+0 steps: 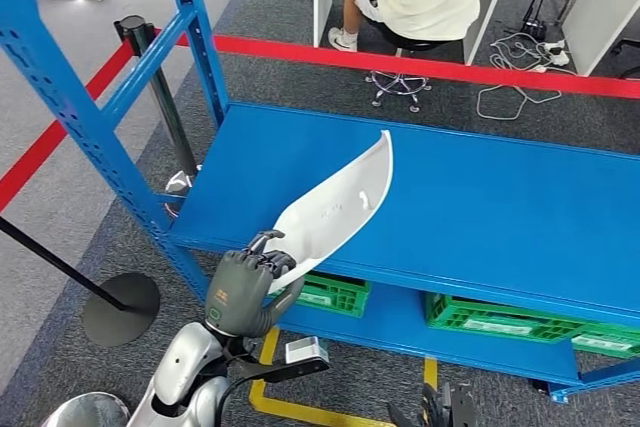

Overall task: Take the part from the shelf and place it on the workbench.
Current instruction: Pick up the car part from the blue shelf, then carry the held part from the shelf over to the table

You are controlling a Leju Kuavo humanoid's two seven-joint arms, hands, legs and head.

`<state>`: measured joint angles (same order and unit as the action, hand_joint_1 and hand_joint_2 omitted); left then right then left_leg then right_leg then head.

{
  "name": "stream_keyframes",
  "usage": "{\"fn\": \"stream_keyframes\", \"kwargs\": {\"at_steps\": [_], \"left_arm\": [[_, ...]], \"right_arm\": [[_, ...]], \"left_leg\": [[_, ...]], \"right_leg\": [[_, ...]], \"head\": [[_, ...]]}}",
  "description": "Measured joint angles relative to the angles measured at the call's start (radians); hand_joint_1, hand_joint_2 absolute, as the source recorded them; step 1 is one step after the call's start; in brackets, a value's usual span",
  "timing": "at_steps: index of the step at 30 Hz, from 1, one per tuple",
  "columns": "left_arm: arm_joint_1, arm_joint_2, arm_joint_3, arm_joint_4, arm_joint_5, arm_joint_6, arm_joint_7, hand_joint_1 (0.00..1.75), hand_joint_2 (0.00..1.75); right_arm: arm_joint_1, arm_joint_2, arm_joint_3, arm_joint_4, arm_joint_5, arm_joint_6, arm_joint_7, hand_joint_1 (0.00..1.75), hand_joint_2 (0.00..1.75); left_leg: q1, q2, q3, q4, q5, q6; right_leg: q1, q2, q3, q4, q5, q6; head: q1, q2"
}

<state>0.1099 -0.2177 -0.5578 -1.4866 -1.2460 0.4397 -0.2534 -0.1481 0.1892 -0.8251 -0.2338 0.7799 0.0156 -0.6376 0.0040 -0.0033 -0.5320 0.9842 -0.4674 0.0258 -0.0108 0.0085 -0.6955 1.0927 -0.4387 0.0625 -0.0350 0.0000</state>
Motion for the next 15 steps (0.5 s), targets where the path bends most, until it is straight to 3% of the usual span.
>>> {"fn": "stream_keyframes", "kwargs": {"at_steps": [2,3,4,5,7,9,11,13,15], "left_arm": [[0.003,0.002,0.0,0.0,0.0,0.0,0.003,1.75,1.75],[0.005,0.004,0.0,0.0,0.001,0.0,0.003,1.75,1.75],[0.006,0.005,0.0,0.0,0.001,0.0,0.003,1.75,1.75],[0.007,0.007,0.0,0.0,0.001,0.0,0.004,1.75,1.75],[0.008,0.008,0.0,0.0,0.001,0.0,0.004,1.75,1.75],[0.008,0.008,-0.001,0.0,0.001,0.001,0.004,1.75,1.75],[0.009,0.008,-0.003,0.0,0.001,0.002,0.004,1.75,1.75],[0.009,0.009,-0.004,0.0,0.002,0.002,0.004,1.75,1.75],[0.01,0.01,-0.004,0.0,0.008,0.002,0.005,1.75,1.75]], "right_arm": [[0.001,0.0,0.0,0.0,0.001,0.002,-0.003,0.0,1.75],[0.002,0.0,0.0,0.0,0.001,0.002,-0.004,0.0,1.75],[0.002,0.0,0.0,0.0,0.001,0.002,-0.004,0.0,1.75],[0.003,0.0,0.0,-0.001,0.001,0.002,-0.005,0.0,1.75],[0.001,0.0,0.0,-0.002,0.001,0.003,-0.005,0.0,1.75],[-0.002,0.0,0.0,-0.003,0.001,0.003,-0.006,0.0,1.75],[-0.004,0.0,0.0,-0.003,0.001,0.003,-0.007,0.0,1.75],[-0.003,-0.001,0.0,-0.003,0.001,0.003,-0.007,0.0,1.75],[-0.004,-0.001,-0.001,-0.003,0.001,0.005,-0.008,0.0,1.75]], "left_leg": [[-0.002,0.001,-0.024,0.001,0.02,0.005],[-0.003,0.002,-0.037,0.002,0.03,0.006],[-0.004,0.002,-0.049,0.002,0.039,0.005],[-0.004,0.002,-0.061,0.003,0.048,0.004],[-0.005,0.002,-0.079,0.005,0.065,-0.001],[-0.006,0.002,-0.09,0.006,0.08,-0.011],[-0.004,0.002,-0.092,0.004,0.095,-0.023],[-0.003,0.001,-0.1,0.008,0.096,-0.036],[-0.003,0.0,-0.123,0.063,0.03,-0.047]], "right_leg": [[0.0,-0.001,-0.032,0.134,-0.093,0.005],[0.0,-0.001,-0.038,0.188,-0.114,0.007],[0.001,-0.001,-0.03,0.211,-0.113,0.007],[0.001,-0.001,-0.003,0.196,-0.092,0.006],[0.001,-0.001,0.097,0.072,-0.055,0.001],[0.005,0.001,0.187,-0.062,-0.061,-0.005],[0.011,0.003,0.205,-0.102,-0.07,-0.013],[0.008,0.0,0.19,-0.102,-0.055,-0.029],[0.003,-0.003,0.172,-0.106,-0.031,-0.046]], "head": [[0.003,0.0],[0.004,0.0],[0.004,0.0],[0.004,0.0],[0.004,0.0],[0.003,0.0],[0.002,0.0],[0.004,0.0],[0.0,0.0]]}}
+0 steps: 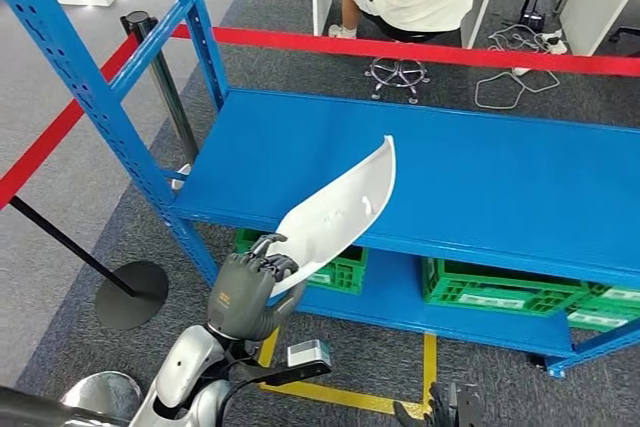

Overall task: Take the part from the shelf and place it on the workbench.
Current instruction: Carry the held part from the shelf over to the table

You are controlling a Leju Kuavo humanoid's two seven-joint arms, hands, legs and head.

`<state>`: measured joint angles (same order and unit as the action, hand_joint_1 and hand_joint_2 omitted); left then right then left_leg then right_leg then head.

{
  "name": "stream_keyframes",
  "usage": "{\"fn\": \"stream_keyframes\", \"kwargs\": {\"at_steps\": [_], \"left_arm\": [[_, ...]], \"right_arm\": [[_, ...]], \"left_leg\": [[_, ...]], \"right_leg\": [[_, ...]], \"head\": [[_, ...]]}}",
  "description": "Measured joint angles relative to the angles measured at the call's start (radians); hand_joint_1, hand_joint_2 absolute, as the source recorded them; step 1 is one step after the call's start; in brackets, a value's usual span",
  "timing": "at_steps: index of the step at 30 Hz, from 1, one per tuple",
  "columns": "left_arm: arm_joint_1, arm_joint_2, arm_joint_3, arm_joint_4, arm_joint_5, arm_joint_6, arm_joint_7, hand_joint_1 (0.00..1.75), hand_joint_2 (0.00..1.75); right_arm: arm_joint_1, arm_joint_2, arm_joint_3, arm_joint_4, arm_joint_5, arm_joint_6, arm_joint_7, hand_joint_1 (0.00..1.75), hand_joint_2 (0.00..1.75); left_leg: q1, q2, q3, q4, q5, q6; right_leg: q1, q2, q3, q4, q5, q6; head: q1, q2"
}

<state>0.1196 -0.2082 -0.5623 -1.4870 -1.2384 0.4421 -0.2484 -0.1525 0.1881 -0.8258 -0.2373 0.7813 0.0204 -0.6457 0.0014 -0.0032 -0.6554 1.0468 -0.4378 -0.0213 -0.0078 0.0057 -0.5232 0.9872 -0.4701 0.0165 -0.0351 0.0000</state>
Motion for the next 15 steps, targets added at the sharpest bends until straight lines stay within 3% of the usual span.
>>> {"fn": "stream_keyframes", "kwargs": {"at_steps": [2,3,4,5,7,9,10,11,13,14,15], "left_arm": [[0.0,0.001,0.0,0.0,0.01,0.0,0.0,1.75,1.75],[0.0,0.002,0.0,0.0,0.015,0.0,0.0,1.75,1.75],[0.0,0.003,0.0,0.001,0.019,0.0,0.0,1.75,1.75],[0.0,0.004,0.0,0.001,0.023,0.0,0.0,1.75,1.75],[-0.001,0.005,0.0,0.001,0.031,0.0,-0.001,1.75,1.75],[-0.004,0.003,-0.001,0.001,0.038,0.0,-0.003,1.75,1.75],[-0.005,0.001,-0.001,0.001,0.04,0.0,-0.004,1.75,1.75],[-0.006,0.0,-0.001,0.001,0.041,0.0,-0.005,1.75,1.75],[-0.006,0.0,-0.001,0.002,0.044,0.0,-0.006,1.75,1.75],[-0.005,0.0,-0.001,0.003,0.047,0.0,-0.007,1.75,1.75],[-0.005,-0.001,-0.001,0.004,0.052,0.0,-0.008,1.75,1.75]], "right_arm": [[0.0,0.0,0.0,0.0,0.0,0.002,-0.003,0.0,1.75],[0.001,0.0,0.0,0.0,0.0,0.002,-0.005,0.0,1.75],[0.002,0.0,0.0,0.0,0.0,0.003,-0.006,0.0,1.75],[0.003,0.0,0.0,0.0,-0.001,0.003,-0.008,0.0,1.75],[0.004,0.0,-0.001,-0.001,-0.003,0.003,-0.01,0.0,1.75],[0.003,-0.001,-0.002,-0.002,-0.005,0.003,-0.014,0.0,1.75],[0.003,-0.002,-0.002,-0.002,-0.006,0.003,-0.015,0.0,1.75],[0.005,-0.002,-0.003,-0.002,-0.008,0.003,-0.016,0.0,1.75],[0.011,-0.002,-0.006,-0.002,-0.011,0.005,-0.017,0.0,1.75],[0.016,-0.002,-0.008,-0.002,-0.012,0.006,-0.019,0.0,1.75],[0.02,-0.002,-0.01,-0.002,-0.012,0.007,-0.021,0.0,1.75]], "left_leg": [[0.002,0.0,-0.034,0.122,-0.101,-0.009],[0.004,0.0,-0.046,0.181,-0.129,-0.012],[0.005,0.0,-0.046,0.219,-0.133,-0.014],[0.006,0.001,-0.03,0.224,-0.115,-0.015],[0.011,0.001,0.051,0.137,-0.061,-0.017],[0.013,-0.002,0.15,-0.005,-0.058,-0.014],[0.012,-0.003,0.177,-0.052,-0.069,-0.009],[0.009,-0.005,0.187,-0.077,-0.077,-0.001],[0.006,-0.003,0.173,-0.083,-0.066,0.019],[0.006,-0.001,0.165,-0.083,-0.056,0.029],[0.006,0.001,0.156,-0.083,-0.046,0.036]], "right_leg": [[-0.001,-0.001,-0.027,0.001,0.024,-0.006],[-0.001,-0.002,-0.042,0.001,0.035,-0.005],[-0.001,-0.003,-0.056,0.002,0.046,-0.004],[-0.001,-0.004,-0.071,0.003,0.056,-0.001],[-0.002,-0.003,-0.095,0.006,0.076,0.006],[0.0,-0.001,-0.114,0.012,0.092,0.016],[0.001,-0.001,-0.12,0.013,0.101,0.022],[0.001,0.0,-0.125,0.012,0.111,0.027],[-0.004,0.0,-0.132,0.008,0.121,0.039],[-0.006,-0.001,-0.14,0.019,0.102,0.044],[-0.007,-0.001,-0.151,0.05,0.065,0.048]], "head": [[-0.007,0.0],[-0.008,0.0],[-0.009,0.0],[-0.009,0.0],[-0.009,0.0],[-0.011,0.0],[-0.011,0.0],[-0.012,0.0],[-0.011,0.0],[-0.01,0.0],[-0.008,0.0]]}}
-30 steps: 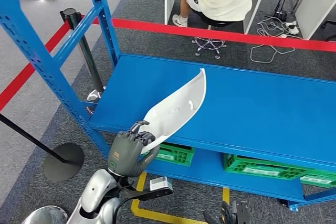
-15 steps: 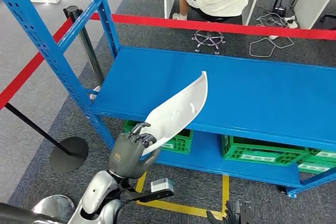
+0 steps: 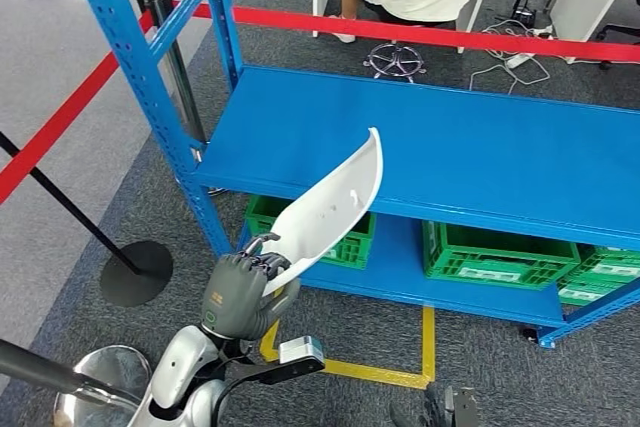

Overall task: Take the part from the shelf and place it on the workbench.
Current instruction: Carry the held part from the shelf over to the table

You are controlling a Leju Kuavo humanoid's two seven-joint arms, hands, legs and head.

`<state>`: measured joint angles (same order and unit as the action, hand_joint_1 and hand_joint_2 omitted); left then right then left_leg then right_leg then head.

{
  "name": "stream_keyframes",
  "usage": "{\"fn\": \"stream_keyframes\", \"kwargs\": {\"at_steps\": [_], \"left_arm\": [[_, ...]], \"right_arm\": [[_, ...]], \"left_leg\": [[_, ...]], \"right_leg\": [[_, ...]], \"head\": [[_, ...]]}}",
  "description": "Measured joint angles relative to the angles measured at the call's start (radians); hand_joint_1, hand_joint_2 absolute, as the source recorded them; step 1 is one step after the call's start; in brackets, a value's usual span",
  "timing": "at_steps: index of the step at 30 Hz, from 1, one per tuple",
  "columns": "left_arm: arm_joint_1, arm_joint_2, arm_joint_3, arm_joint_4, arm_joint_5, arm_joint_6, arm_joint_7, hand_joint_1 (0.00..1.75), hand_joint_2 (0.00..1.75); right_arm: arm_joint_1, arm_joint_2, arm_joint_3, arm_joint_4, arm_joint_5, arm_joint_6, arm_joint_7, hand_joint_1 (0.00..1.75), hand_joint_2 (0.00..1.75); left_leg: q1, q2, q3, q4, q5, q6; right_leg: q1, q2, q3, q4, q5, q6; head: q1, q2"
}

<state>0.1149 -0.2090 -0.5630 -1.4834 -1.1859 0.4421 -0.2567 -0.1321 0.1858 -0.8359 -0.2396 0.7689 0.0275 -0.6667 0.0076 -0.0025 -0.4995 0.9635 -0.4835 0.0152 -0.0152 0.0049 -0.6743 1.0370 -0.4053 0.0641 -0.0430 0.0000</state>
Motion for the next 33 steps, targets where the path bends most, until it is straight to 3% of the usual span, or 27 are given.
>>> {"fn": "stream_keyframes", "kwargs": {"at_steps": [2,3,4,5,6,7,9,10,12,14,16,18,19,20,21,23,25,26,28,29,31,33], "left_arm": [[0.0,-0.001,0.002,0.001,0.015,0.0,-0.006,1.75,1.75],[0.001,-0.001,0.003,0.001,0.025,0.0,-0.009,1.75,1.75],[0.001,-0.001,0.005,0.002,0.035,0.0,-0.014,1.75,1.75],[0.002,-0.001,0.007,0.003,0.046,0.0,-0.018,1.75,1.75],[0.002,-0.001,0.01,0.003,0.059,0.001,-0.024,1.75,1.75],[0.002,-0.001,0.013,0.004,0.071,0.002,-0.029,1.75,1.75],[0.003,-0.002,0.021,0.003,0.096,0.005,-0.042,1.75,1.75],[0.004,-0.003,0.027,0.003,0.107,0.006,-0.049,1.75,1.75],[0.005,-0.005,0.039,0.003,0.125,0.008,-0.064,1.75,1.75],[0.005,-0.006,0.051,0.003,0.136,0.008,-0.076,1.75,1.75],[0.006,-0.008,0.066,0.003,0.148,0.008,-0.085,1.75,1.75],[0.006,-0.008,0.08,0.003,0.163,0.007,-0.095,1.75,1.75],[0.007,-0.008,0.088,0.003,0.17,0.006,-0.101,1.75,1.75],[0.006,-0.008,0.095,0.004,0.175,0.005,-0.107,1.75,1.75],[0.006,-0.009,0.101,0.004,0.179,0.004,-0.114,1.75,1.75],[0.004,-0.011,0.111,0.005,0.187,0.002,-0.128,1.75,1.75],[0.0,-0.017,0.119,0.007,0.195,0.0,-0.14,1.75,1.75],[-0.002,-0.02,0.124,0.009,0.199,0.0,-0.146,1.75,1.75],[-0.005,-0.024,0.133,0.016,0.208,-0.002,-0.157,1.75,1.75],[-0.007,-0.027,0.137,0.02,0.212,-0.004,-0.162,1.75,1.75],[-0.009,-0.031,0.146,0.028,0.22,-0.009,-0.171,1.75,1.75],[-0.01,-0.035,0.155,0.035,0.225,-0.015,-0.177,1.75,1.75]], "right_arm": [[0.003,0.0,-0.002,0.0,-0.002,0.001,-0.008,0.0,1.75],[0.003,0.0,-0.003,0.0,-0.003,0.001,-0.012,0.0,1.75],[0.004,0.0,-0.005,0.0,-0.005,0.002,-0.015,0.0,1.75],[0.005,-0.001,-0.007,0.0,-0.007,0.002,-0.018,0.0,1.75],[0.007,-0.002,-0.009,0.0,-0.008,0.002,-0.021,0.0,1.75],[0.008,-0.003,-0.01,0.0,-0.009,0.001,-0.024,0.0,1.75],[0.008,-0.006,-0.012,-0.001,-0.009,0.0,-0.029,0.0,1.75],[0.008,-0.007,-0.015,-0.002,-0.011,0.0,-0.03,0.0,1.75],[0.01,-0.01,-0.02,-0.004,-0.017,0.0,-0.032,0.0,1.75],[0.017,-0.012,-0.026,-0.005,-0.025,0.0,-0.033,0.0,1.75],[0.02,-0.013,-0.03,-0.007,-0.034,0.0,-0.033,0.0,1.75],[0.021,-0.014,-0.031,-0.009,-0.041,0.0,-0.033,0.0,1.75],[0.023,-0.014,-0.032,-0.01,-0.044,0.0,-0.033,0.0,1.75],[0.026,-0.015,-0.033,-0.01,-0.047,-0.001,-0.033,0.0,1.75],[0.029,-0.015,-0.033,-0.01,-0.049,-0.002,-0.033,0.0,1.75],[0.032,-0.016,-0.034,-0.01,-0.055,-0.004,-0.033,0.0,1.75],[0.031,-0.017,-0.034,-0.011,-0.06,-0.006,-0.033,0.0,1.75],[0.031,-0.017,-0.034,-0.012,-0.063,-0.006,-0.033,0.0,1.75],[0.035,-0.019,-0.034,-0.013,-0.069,-0.006,-0.033,0.0,1.75],[0.04,-0.021,-0.034,-0.014,-0.072,-0.006,-0.033,0.0,1.75],[0.045,-0.024,-0.034,-0.014,-0.079,-0.007,-0.033,0.0,1.75],[0.045,-0.024,-0.034,-0.014,-0.085,-0.007,-0.033,0.0,1.75]], "left_leg": [[-0.002,0.006,-0.023,0.001,0.02,0.009],[-0.004,0.01,-0.037,0.002,0.031,0.011],[-0.006,0.015,-0.05,0.002,0.041,0.012],[-0.008,0.022,-0.063,0.003,0.05,0.012],[-0.008,0.028,-0.074,0.004,0.058,0.01],[-0.009,0.035,-0.084,0.006,0.065,0.008],[-0.011,0.049,-0.096,0.01,0.077,-0.001],[-0.012,0.058,-0.098,0.012,0.084,-0.006],[-0.011,0.079,-0.1,0.014,0.095,-0.016],[-0.007,0.074,-0.106,0.024,0.081,-0.029],[-0.005,0.039,-0.129,0.091,0.0,-0.042],[-0.005,0.013,-0.162,0.218,-0.094,-0.046],[-0.006,0.009,-0.171,0.271,-0.112,-0.046],[-0.006,0.007,-0.168,0.297,-0.105,-0.044],[-0.007,0.005,-0.15,0.29,-0.079,-0.041],[-0.006,-0.021,-0.07,0.19,-0.025,-0.031],[-0.003,-0.064,0.021,0.052,-0.027,-0.021],[-0.003,-0.077,0.045,0.009,-0.038,-0.017],[-0.003,-0.063,0.049,-0.013,-0.041,-0.009],[-0.003,-0.051,0.045,-0.013,-0.034,-0.002],[0.0,-0.024,0.035,-0.014,-0.02,0.01],[-0.002,0.003,0.022,-0.013,-0.009,0.013]], "right_leg": [[0.0,0.0,-0.033,0.122,-0.105,0.004],[0.001,0.0,-0.045,0.191,-0.141,0.006],[0.001,0.0,-0.048,0.241,-0.153,0.006],[0.002,-0.001,-0.034,0.257,-0.143,0.006],[0.002,-0.003,-0.004,0.236,-0.117,0.004],[0.003,-0.012,0.044,0.182,-0.09,0.003],[0.01,-0.046,0.154,0.029,-0.083,-0.001],[0.015,-0.059,0.187,-0.027,-0.093,-0.004],[0.022,-0.056,0.199,-0.068,-0.103,-0.016],[0.021,-0.039,0.182,-0.066,-0.086,-0.033],[0.017,-0.021,0.161,-0.067,-0.061,-0.049],[0.018,0.0,0.129,-0.066,-0.034,-0.055],[0.018,0.011,0.111,-0.064,-0.022,-0.055],[0.019,0.021,0.094,-0.063,-0.011,-0.054],[0.019,0.031,0.079,-0.061,-0.001,-0.053],[0.019,0.053,0.05,-0.056,0.02,-0.048],[0.021,0.075,0.028,-0.05,0.04,-0.041],[0.022,0.085,0.021,-0.049,0.05,-0.036],[0.02,0.102,0.01,-0.053,0.069,-0.024],[0.019,0.093,0.002,-0.049,0.067,-0.019],[0.018,0.048,-0.031,0.018,0.018,-0.009],[0.015,0.01,-0.082,0.162,-0.066,0.001]], "head": [[0.005,0.0],[0.006,0.0],[0.007,0.0],[0.007,0.0],[0.007,0.0],[0.007,0.0],[0.007,0.0],[0.006,0.0],[0.005,0.0],[0.004,0.0],[0.002,0.0],[-0.002,0.0],[-0.002,0.0],[-0.002,0.0],[-0.002,0.0],[-0.002,0.0],[-0.002,0.0],[-0.001,0.0],[-0.001,0.0],[0.0,0.0],[0.008,0.0],[0.016,0.0]]}}
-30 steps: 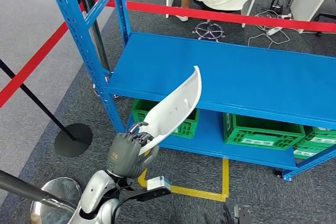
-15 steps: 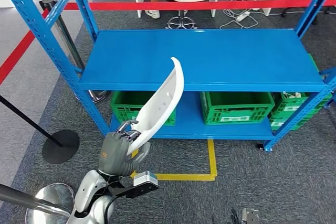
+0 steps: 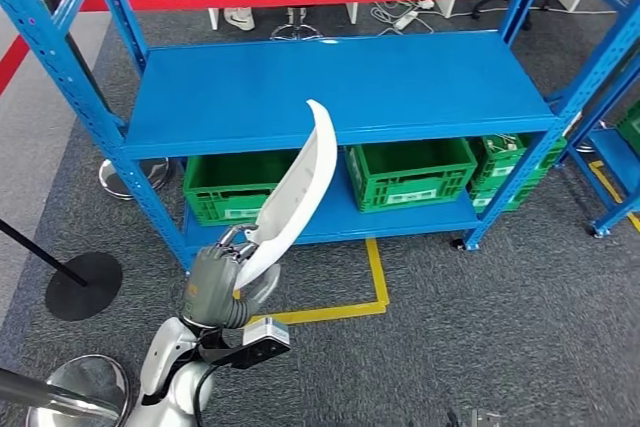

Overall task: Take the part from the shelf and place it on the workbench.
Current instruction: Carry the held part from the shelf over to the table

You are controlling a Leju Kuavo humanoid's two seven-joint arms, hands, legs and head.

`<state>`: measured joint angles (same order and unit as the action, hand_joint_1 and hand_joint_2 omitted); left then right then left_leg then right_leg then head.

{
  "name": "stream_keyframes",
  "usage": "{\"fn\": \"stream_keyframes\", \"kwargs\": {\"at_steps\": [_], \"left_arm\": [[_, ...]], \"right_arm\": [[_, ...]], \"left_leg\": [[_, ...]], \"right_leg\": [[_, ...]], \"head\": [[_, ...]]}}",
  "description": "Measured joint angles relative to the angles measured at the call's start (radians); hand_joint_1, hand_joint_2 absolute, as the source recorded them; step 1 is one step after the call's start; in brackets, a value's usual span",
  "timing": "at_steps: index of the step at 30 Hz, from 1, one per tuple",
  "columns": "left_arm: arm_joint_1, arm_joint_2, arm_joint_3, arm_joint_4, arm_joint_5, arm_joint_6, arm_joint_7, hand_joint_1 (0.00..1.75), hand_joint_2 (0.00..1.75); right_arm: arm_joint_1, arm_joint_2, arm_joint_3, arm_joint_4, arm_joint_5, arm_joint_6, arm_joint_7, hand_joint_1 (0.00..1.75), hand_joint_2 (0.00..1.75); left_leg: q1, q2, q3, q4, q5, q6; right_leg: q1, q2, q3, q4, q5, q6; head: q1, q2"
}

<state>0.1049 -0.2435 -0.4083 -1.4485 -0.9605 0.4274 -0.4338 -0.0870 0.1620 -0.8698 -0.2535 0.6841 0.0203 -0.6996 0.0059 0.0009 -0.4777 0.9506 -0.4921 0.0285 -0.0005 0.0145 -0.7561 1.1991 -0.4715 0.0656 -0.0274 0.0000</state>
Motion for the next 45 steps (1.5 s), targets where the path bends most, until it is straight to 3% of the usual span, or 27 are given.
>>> {"fn": "stream_keyframes", "kwargs": {"at_steps": [1,2,3,4,6,8,10,12,14,16,17,18,20,22,24,26,28,30,32,33,34,36,38,39,41,43,45], "left_arm": [[0.0,0.0,0.004,0.004,0.002,-0.002,-0.002,1.75,1.75],[0.0,-0.001,0.007,0.009,0.005,-0.003,-0.005,1.75,1.75],[0.0,-0.001,0.009,0.012,0.007,-0.004,-0.007,1.75,1.75],[0.0,-0.002,0.012,0.016,0.01,-0.005,-0.01,1.75,1.75],[-0.002,-0.007,0.018,0.02,0.014,-0.006,-0.013,1.75,1.75],[-0.004,-0.01,0.022,0.024,0.017,-0.008,-0.017,1.75,1.75],[-0.005,-0.012,0.025,0.029,0.019,-0.01,-0.02,1.75,1.75],[-0.006,-0.013,0.027,0.032,0.021,-0.011,-0.023,1.75,1.75],[-0.007,-0.013,0.029,0.035,0.025,-0.013,-0.027,1.75,1.75],[-0.006,-0.012,0.031,0.041,0.029,-0.016,-0.03,1.75,1.75],[-0.006,-0.012,0.031,0.045,0.03,-0.017,-0.032,1.75,1.75],[-0.007,-0.012,0.032,0.049,0.032,-0.018,-0.033,1.75,1.75],[-0.008,-0.013,0.034,0.055,0.034,-0.019,-0.036,1.75,1.75],[-0.011,-0.014,0.035,0.059,0.036,-0.019,-0.039,1.75,1.75],[-0.014,-0.014,0.036,0.062,0.038,-0.02,-0.041,1.75,1.75],[-0.015,-0.016,0.037,0.066,0.039,-0.02,-0.043,1.75,1.75],[-0.016,-0.017,0.038,0.068,0.045,-0.022,-0.047,1.75,1.75],[-0.017,-0.017,0.041,0.071,0.059,-0.029,-0.054,1.75,1.75],[-0.017,-0.017,0.046,0.076,0.087,-0.049,-0.07,1.75,1.75],[-0.017,-0.017,0.048,0.078,0.105,-0.061,-0.082,1.75,1.75],[-0.017,-0.017,0.049,0.08,0.122,-0.071,-0.095,1.75,1.75],[-0.017,-0.018,0.051,0.081,0.141,-0.078,-0.113,1.75,1.75],[-0.019,-0.017,0.052,0.081,0.144,-0.078,-0.119,1.75,1.75],[-0.019,-0.017,0.052,0.082,0.144,-0.078,-0.12,1.75,1.75],[-0.02,-0.018,0.052,0.082,0.144,-0.076,-0.121,1.75,1.75],[-0.021,-0.018,0.052,0.082,0.144,-0.074,-0.122,1.75,1.75],[-0.021,-0.017,0.053,0.083,0.144,-0.073,-0.123,1.75,1.75]], "right_arm": [[0.0,0.0,0.0,0.0,-0.003,0.0,0.0,0.0,1.75],[0.003,0.0,0.0,0.0,-0.007,0.0,0.0,0.0,1.75],[0.005,-0.001,0.0,-0.001,-0.011,0.0,0.0,0.0,1.75],[0.008,-0.001,0.0,-0.001,-0.016,0.0,0.0,0.0,1.75],[0.009,-0.002,-0.001,-0.002,-0.023,0.0,0.0,0.0,1.75],[0.009,-0.002,-0.001,-0.003,-0.029,0.0,-0.001,0.0,1.75],[0.014,-0.002,-0.001,-0.004,-0.033,-0.001,-0.001,0.0,1.75],[0.02,-0.002,-0.002,-0.004,-0.035,-0.004,-0.001,0.0,1.75],[0.018,-0.002,-0.003,-0.004,-0.037,-0.007,-0.001,0.0,1.75],[0.017,-0.002,-0.006,-0.004,-0.043,-0.008,-0.001,0.0,1.75],[0.017,-0.002,-0.01,-0.004,-0.048,-0.008,-0.001,0.0,1.75],[0.019,-0.002,-0.014,-0.004,-0.054,-0.008,0.0,0.0,1.75],[0.02,-0.002,-0.021,-0.004,-0.062,-0.009,0.0,0.0,1.75],[0.018,-0.002,-0.025,-0.004,-0.066,-0.01,0.0,0.0,1.75],[0.017,-0.002,-0.027,-0.004,-0.068,-0.01,-0.001,0.0,1.75],[0.022,-0.002,-0.031,-0.004,-0.068,-0.011,0.0,0.0,1.75],[0.026,-0.002,-0.035,-0.004,-0.069,-0.011,0.0,0.0,1.75],[0.022,-0.002,-0.039,-0.004,-0.07,-0.011,0.0,0.0,1.75],[0.02,-0.002,-0.042,-0.004,-0.071,-0.01,0.0,0.0,1.75],[0.021,-0.002,-0.043,-0.004,-0.071,-0.01,0.0,0.0,1.75],[0.022,-0.002,-0.043,-0.004,-0.071,-0.01,0.0,0.0,1.75],[0.021,-0.002,-0.045,-0.004,-0.072,-0.011,0.0,0.0,1.75],[0.018,-0.002,-0.047,-0.004,-0.074,-0.013,-0.001,0.0,1.75],[0.017,-0.002,-0.049,-0.004,-0.075,-0.014,-0.001,0.0,1.75],[0.02,-0.002,-0.051,-0.004,-0.076,-0.017,-0.001,0.0,1.75],[0.022,-0.002,-0.053,-0.004,-0.077,-0.019,-0.001,0.0,1.75],[0.019,-0.002,-0.054,-0.004,-0.078,-0.02,-0.001,0.0,1.75]], "left_leg": [[0.0,0.014,-0.007,0.001,0.005,-0.001],[0.0,0.028,-0.012,0.001,0.009,-0.003],[0.0,0.042,-0.016,0.001,0.011,-0.004],[0.0,0.054,-0.017,0.002,0.013,-0.006],[-0.003,0.076,-0.018,0.005,0.013,-0.013],[-0.009,0.093,-0.022,0.01,0.014,-0.022],[-0.01,0.108,-0.025,0.012,0.015,-0.032],[-0.006,0.083,-0.035,0.032,-0.004,-0.045],[-0.004,0.032,-0.078,0.123,-0.063,-0.054],[-0.004,0.008,-0.143,0.257,-0.124,-0.054],[-0.004,0.005,-0.163,0.297,-0.131,-0.053],[-0.004,0.003,-0.166,0.301,-0.119,-0.051],[-0.002,-0.011,-0.12,0.207,-0.05,-0.045],[0.004,-0.057,-0.062,0.085,-0.001,-0.042],[0.006,-0.084,-0.045,0.038,0.006,-0.038],[0.006,-0.066,-0.048,0.036,0.01,-0.028],[0.008,-0.041,-0.049,0.034,0.016,-0.017],[0.006,-0.013,-0.051,0.034,0.018,-0.011],[0.004,0.019,-0.054,0.034,0.018,-0.009],[0.003,0.033,-0.054,0.034,0.018,-0.009],[0.003,0.045,-0.053,0.035,0.017,-0.01],[0.002,0.067,-0.05,0.035,0.014,-0.014],[-0.003,0.084,-0.048,0.037,0.01,-0.023],[-0.006,0.092,-0.048,0.037,0.009,-0.027],[-0.006,0.105,-0.047,0.037,0.008,-0.037],[-0.003,0.077,-0.057,0.063,-0.017,-0.048],[-0.001,0.027,-0.104,0.166,-0.078,-0.053]], "right_leg": [[-0.002,-0.006,-0.017,0.061,-0.029,0.005],[-0.004,-0.009,-0.014,0.087,-0.04,0.008],[-0.006,-0.012,0.011,0.07,-0.034,0.009],[-0.007,-0.019,0.056,0.015,-0.014,0.01],[-0.004,-0.054,0.157,-0.135,0.021,0.007],[0.001,-0.076,0.2,-0.208,0.027,-0.005],[0.005,-0.061,0.194,-0.208,0.028,-0.02],[0.003,-0.041,0.186,-0.209,0.035,-0.034],[0.0,-0.02,0.178,-0.211,0.043,-0.046],[0.0,0.003,0.168,-0.211,0.049,-0.051],[0.001,0.016,0.164,-0.211,0.052,-0.051],[0.001,0.03,0.161,-0.21,0.055,-0.049],[0.0,0.059,0.157,-0.209,0.061,-0.044],[0.002,0.084,0.149,-0.203,0.066,-0.036],[0.002,0.103,0.136,-0.198,0.073,-0.025],[-0.002,0.116,0.123,-0.199,0.08,-0.013],[0.0,0.077,0.1,-0.163,0.056,-0.003],[0.001,0.015,0.045,-0.043,-0.01,0.007],[-0.004,-0.007,-0.007,0.082,-0.06,0.013],[-0.005,-0.01,-0.01,0.099,-0.06,0.015],[-0.006,-0.014,0.011,0.07,-0.042,0.015],[-0.004,-0.043,0.096,-0.072,0.011,0.013],[0.002,-0.069,0.158,-0.178,0.038,0.0],[0.005,-0.071,0.166,-0.192,0.038,-0.007],[0.006,-0.049,0.162,-0.192,0.041,-0.022],[0.002,-0.029,0.159,-0.196,0.047,-0.035],[-0.001,-0.007,0.156,-0.199,0.052,-0.044]], "head": [[0.0,0.0],[0.0,0.0],[0.0,0.0],[0.0,0.0],[0.001,0.0],[0.0,0.0],[-0.002,0.0],[-0.002,0.0],[-0.005,0.0],[-0.007,0.0],[-0.007,0.0],[-0.007,0.0],[-0.007,0.0],[-0.006,0.0],[-0.005,0.0],[-0.006,0.0],[0.002,0.0],[0.011,0.0],[0.012,0.0],[0.012,0.0],[0.013,0.0],[0.013,0.0],[0.012,0.0],[0.011,0.0],[0.011,0.0],[0.01,0.0],[0.007,0.0]]}}
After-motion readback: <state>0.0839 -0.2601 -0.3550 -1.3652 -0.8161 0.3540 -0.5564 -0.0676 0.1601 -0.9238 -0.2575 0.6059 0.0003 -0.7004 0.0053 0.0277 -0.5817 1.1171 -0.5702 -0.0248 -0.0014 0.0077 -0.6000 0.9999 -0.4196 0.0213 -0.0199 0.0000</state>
